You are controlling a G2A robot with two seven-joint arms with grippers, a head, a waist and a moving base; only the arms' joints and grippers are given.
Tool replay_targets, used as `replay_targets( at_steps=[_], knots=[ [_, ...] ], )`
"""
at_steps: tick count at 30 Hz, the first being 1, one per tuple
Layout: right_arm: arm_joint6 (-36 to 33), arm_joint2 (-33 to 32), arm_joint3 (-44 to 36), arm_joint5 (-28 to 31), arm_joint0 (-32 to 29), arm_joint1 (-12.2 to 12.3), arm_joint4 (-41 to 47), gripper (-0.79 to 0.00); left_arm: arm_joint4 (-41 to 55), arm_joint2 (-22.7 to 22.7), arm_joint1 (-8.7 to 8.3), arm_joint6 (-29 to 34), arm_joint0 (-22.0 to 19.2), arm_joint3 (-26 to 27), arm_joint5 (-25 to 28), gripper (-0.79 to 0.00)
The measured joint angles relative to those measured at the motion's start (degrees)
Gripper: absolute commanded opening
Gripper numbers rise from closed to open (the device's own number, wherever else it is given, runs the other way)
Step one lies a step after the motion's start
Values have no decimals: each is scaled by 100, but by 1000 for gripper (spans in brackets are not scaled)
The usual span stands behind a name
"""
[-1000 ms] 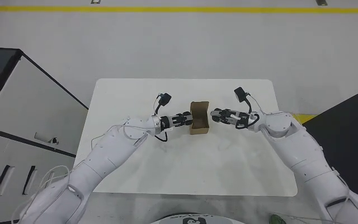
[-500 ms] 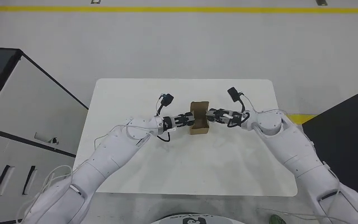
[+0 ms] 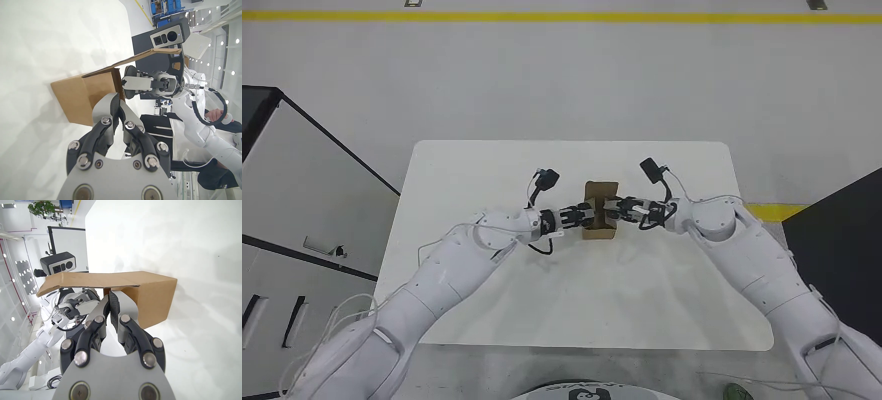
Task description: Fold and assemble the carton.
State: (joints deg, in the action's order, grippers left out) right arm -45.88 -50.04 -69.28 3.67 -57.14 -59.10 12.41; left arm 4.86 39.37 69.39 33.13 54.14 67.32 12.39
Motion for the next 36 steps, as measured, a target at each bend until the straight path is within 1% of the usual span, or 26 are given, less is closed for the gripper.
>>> replay_targets(
  at_steps=[16,25,36],
  knots=[
    [36,-54,-8,-20,12,-81,-188,-785,-266,-12,158,-29,-38,-94,-270,-785],
    [8,-223,-201,-163,-127,-44,-373,-785,-327,36,224,10,-36,-163,-317,-785],
    [-45,-95,-46,-293,-29,-141,-498,-785,-390,114,285,72,-16,-206,-295,-785]
  ],
)
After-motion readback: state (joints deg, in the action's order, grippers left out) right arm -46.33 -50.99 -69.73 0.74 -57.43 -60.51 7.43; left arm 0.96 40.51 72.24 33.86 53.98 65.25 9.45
